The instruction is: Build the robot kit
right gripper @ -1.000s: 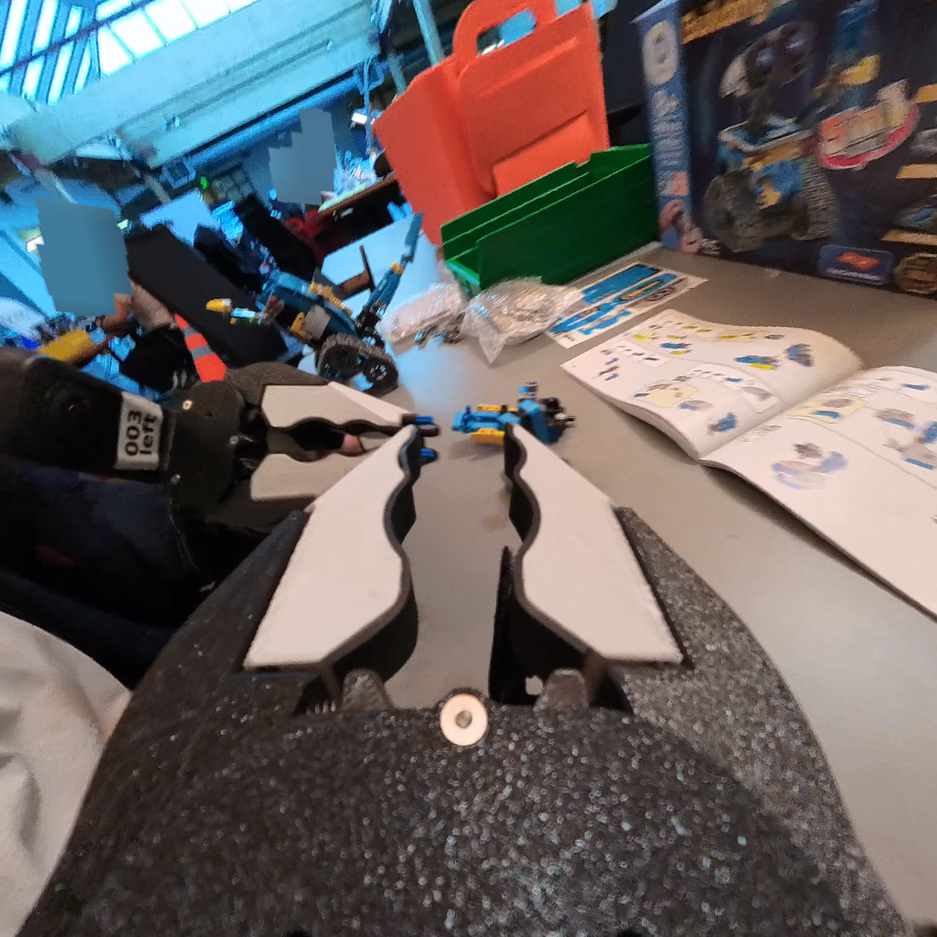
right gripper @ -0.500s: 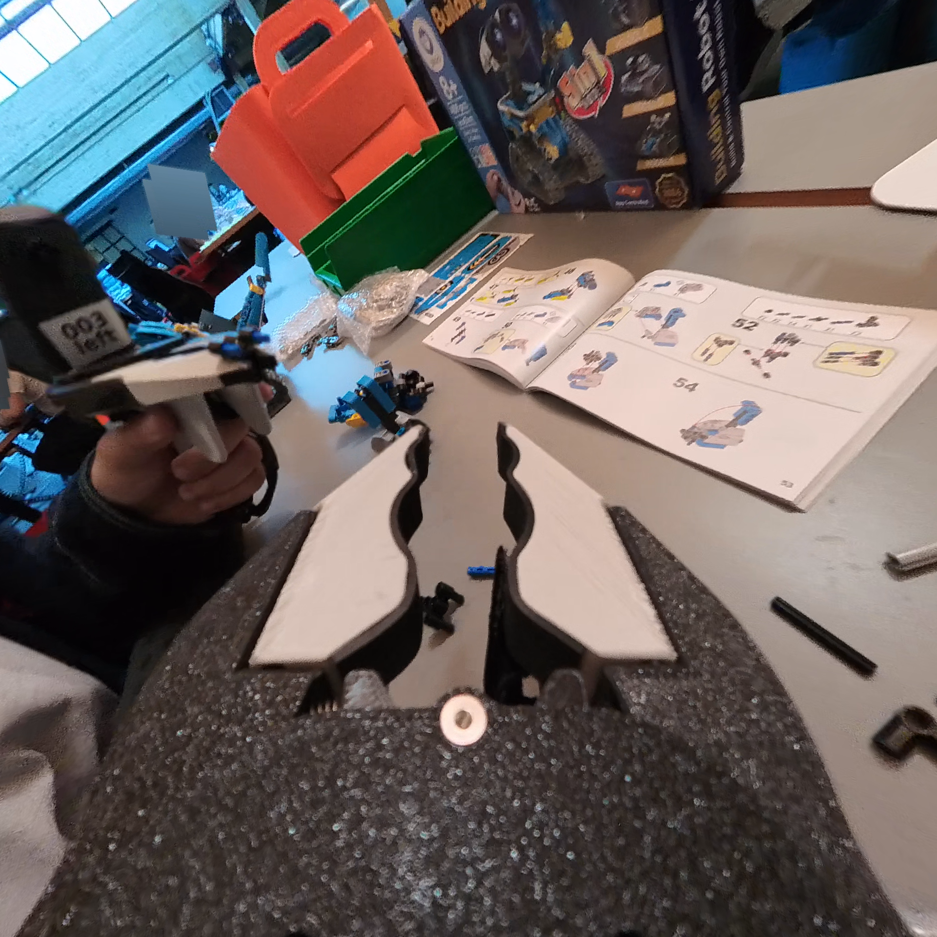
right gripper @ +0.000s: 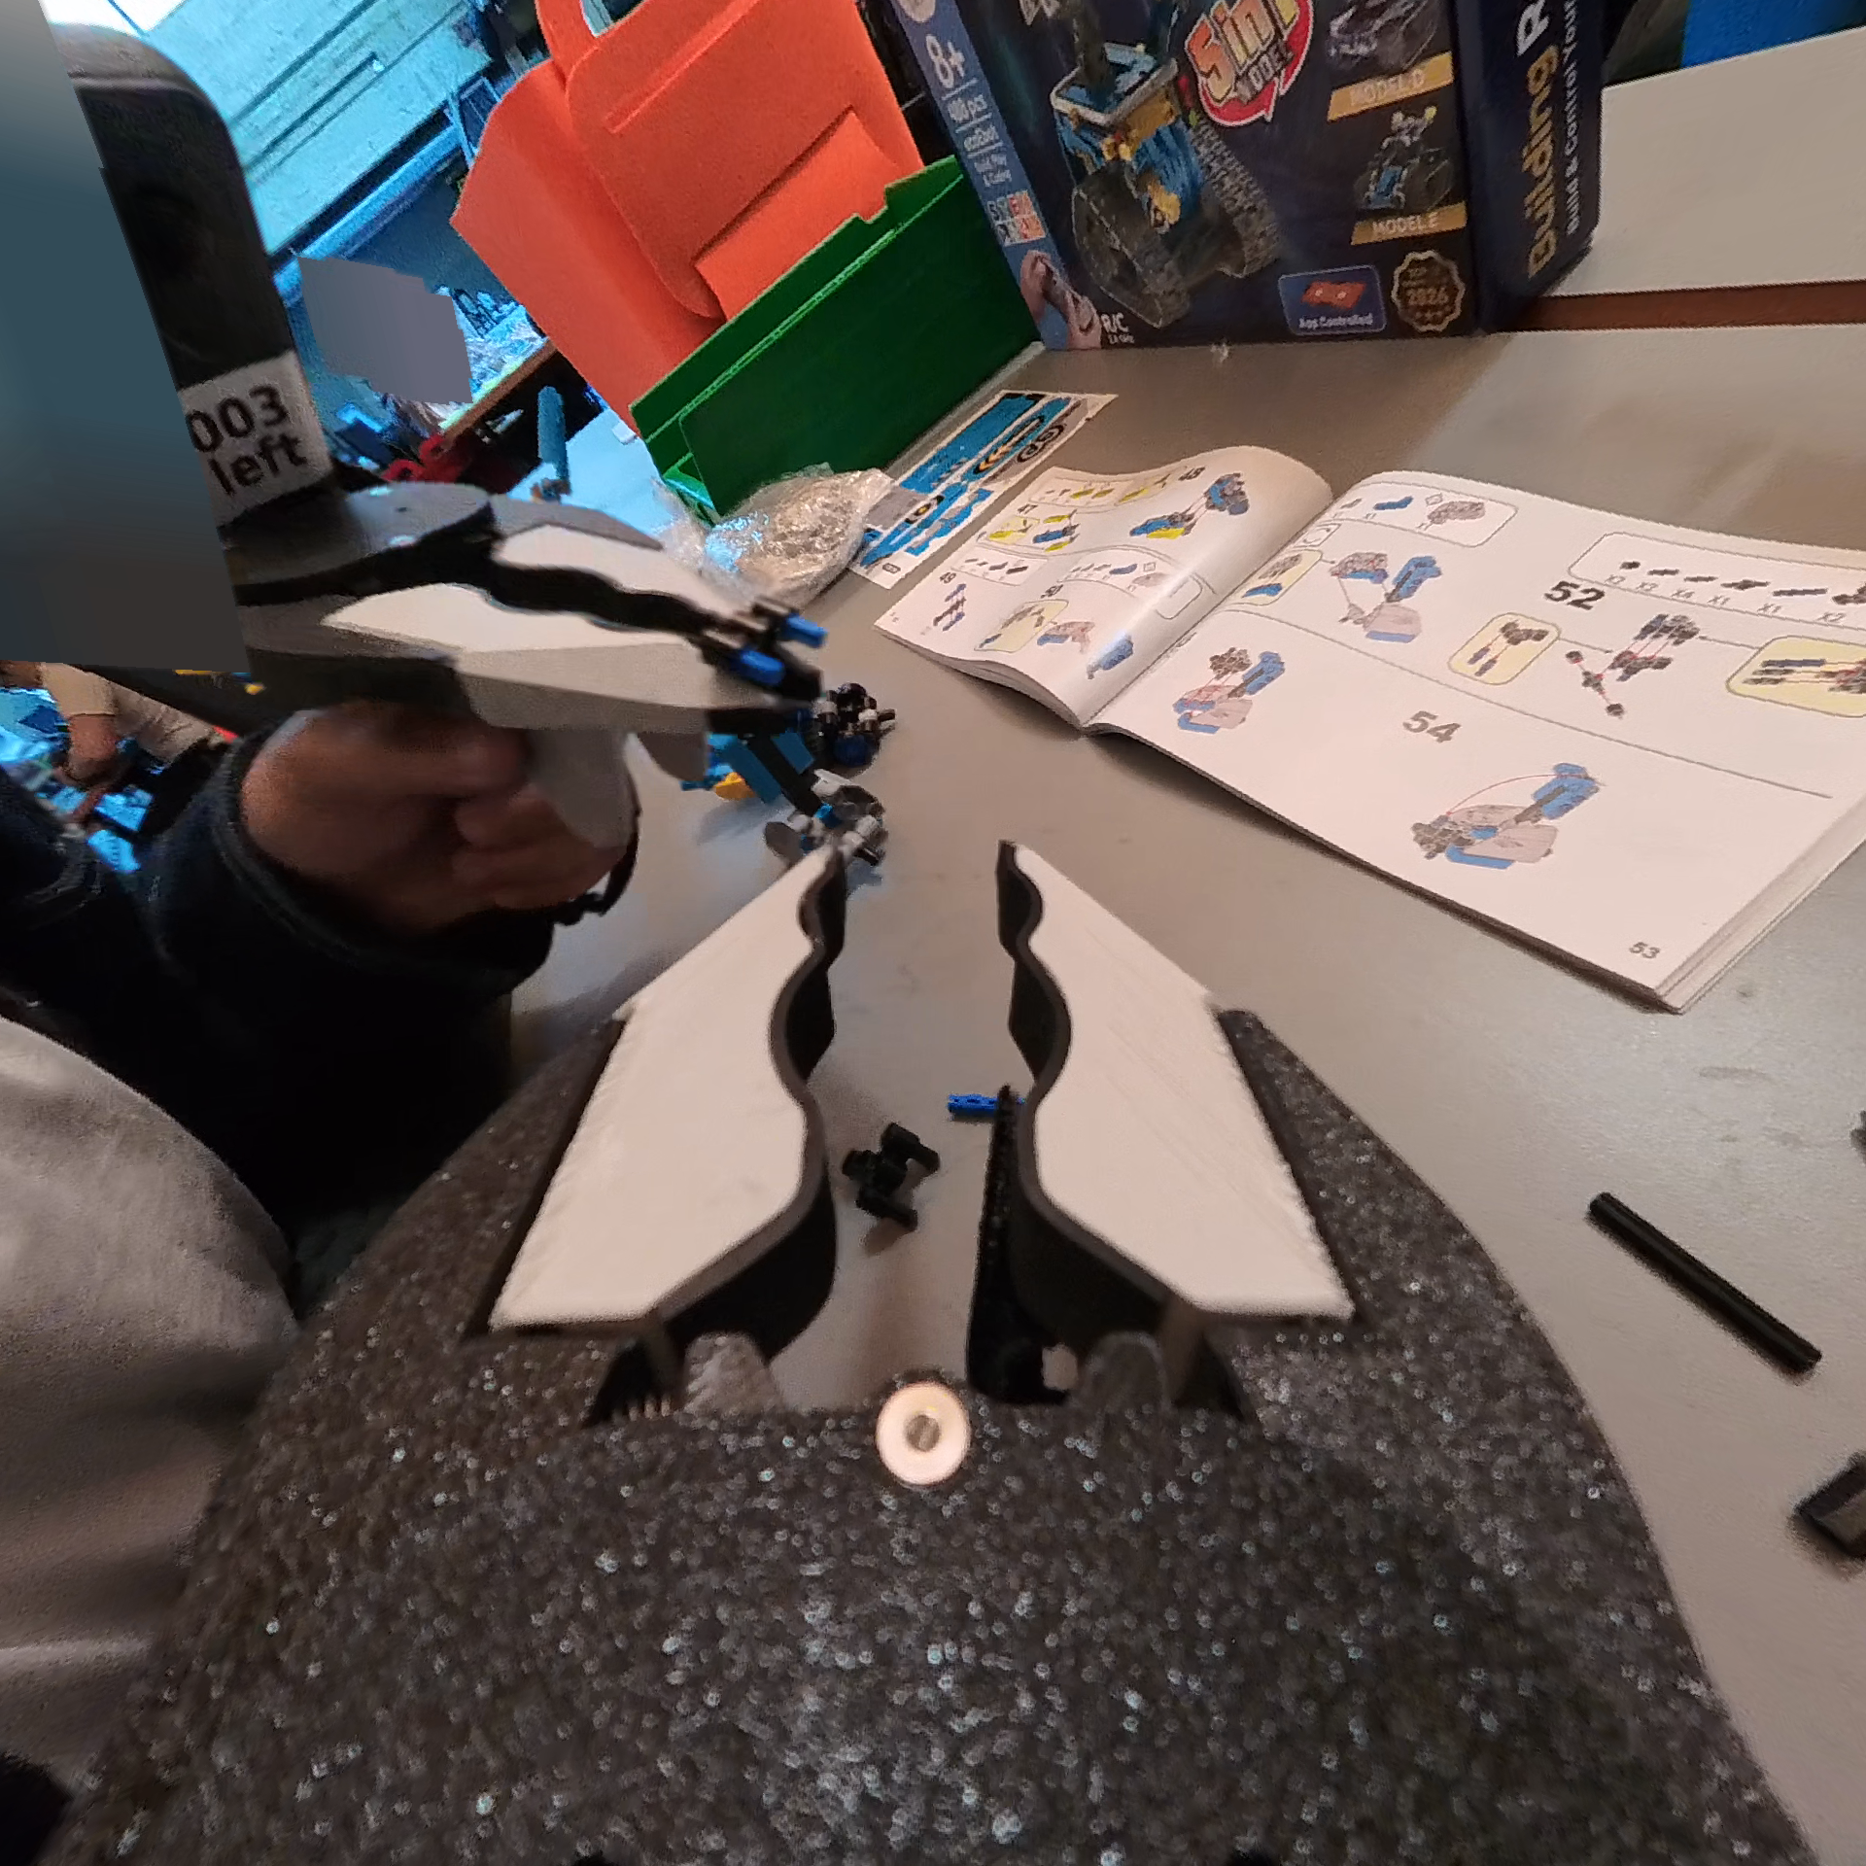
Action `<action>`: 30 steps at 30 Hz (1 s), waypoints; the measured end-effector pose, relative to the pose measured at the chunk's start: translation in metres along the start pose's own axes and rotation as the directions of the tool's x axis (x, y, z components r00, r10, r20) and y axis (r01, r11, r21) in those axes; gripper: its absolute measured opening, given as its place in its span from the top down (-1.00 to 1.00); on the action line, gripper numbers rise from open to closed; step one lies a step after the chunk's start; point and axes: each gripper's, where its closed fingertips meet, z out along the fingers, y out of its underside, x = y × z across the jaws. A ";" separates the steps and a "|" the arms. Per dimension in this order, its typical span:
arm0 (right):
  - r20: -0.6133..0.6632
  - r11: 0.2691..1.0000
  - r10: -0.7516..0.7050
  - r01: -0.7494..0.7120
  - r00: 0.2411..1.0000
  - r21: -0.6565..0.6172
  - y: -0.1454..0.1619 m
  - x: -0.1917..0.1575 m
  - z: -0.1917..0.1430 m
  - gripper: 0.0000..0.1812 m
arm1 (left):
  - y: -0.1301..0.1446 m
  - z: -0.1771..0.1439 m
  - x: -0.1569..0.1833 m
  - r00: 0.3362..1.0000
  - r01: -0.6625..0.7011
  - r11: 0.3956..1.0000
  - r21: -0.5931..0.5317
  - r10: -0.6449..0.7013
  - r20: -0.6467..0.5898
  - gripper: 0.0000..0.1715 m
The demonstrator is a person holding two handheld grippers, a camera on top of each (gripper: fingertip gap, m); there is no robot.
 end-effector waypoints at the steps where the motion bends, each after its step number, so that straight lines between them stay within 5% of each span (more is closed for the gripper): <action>1: 0.014 1.000 0.008 -0.009 1.000 0.009 -0.002 -0.002 -0.001 0.67 | 0.001 0.003 -0.001 1.000 -0.021 1.000 -0.018 0.021 0.003 0.92; 4: 0.063 0.998 0.026 -0.029 0.998 0.057 -0.011 -0.009 -0.005 0.62 | 0.011 0.011 0.000 0.995 -0.100 0.992 -0.078 0.101 -0.001 0.92; 8: 0.118 0.992 -0.116 0.110 0.986 0.058 -0.013 -0.022 -0.008 0.51 | 0.039 0.013 0.027 0.957 -0.272 0.945 -0.180 0.245 -0.158 0.92; 12: 0.289 0.959 -0.272 0.284 0.918 0.000 0.007 -0.048 -0.018 0.46 | 0.057 -0.002 0.048 0.873 -0.450 0.866 -0.220 0.374 -0.314 0.92; 17: 0.380 0.897 -0.352 0.424 0.856 -0.125 0.044 -0.064 -0.011 0.62 | 0.061 -0.014 0.065 0.816 -0.527 0.820 -0.225 0.413 -0.404 0.92; 26: 0.285 0.845 -0.476 0.522 0.832 -0.113 0.040 -0.067 -0.006 0.74 | 0.062 -0.014 0.054 0.835 -0.540 0.788 -0.296 0.458 -0.304 0.85; 30: 0.024 0.766 -0.632 0.629 0.774 -0.128 0.022 -0.038 -0.003 0.75 | 0.036 -0.017 0.027 0.954 -0.299 0.914 -0.273 0.287 -0.086 0.69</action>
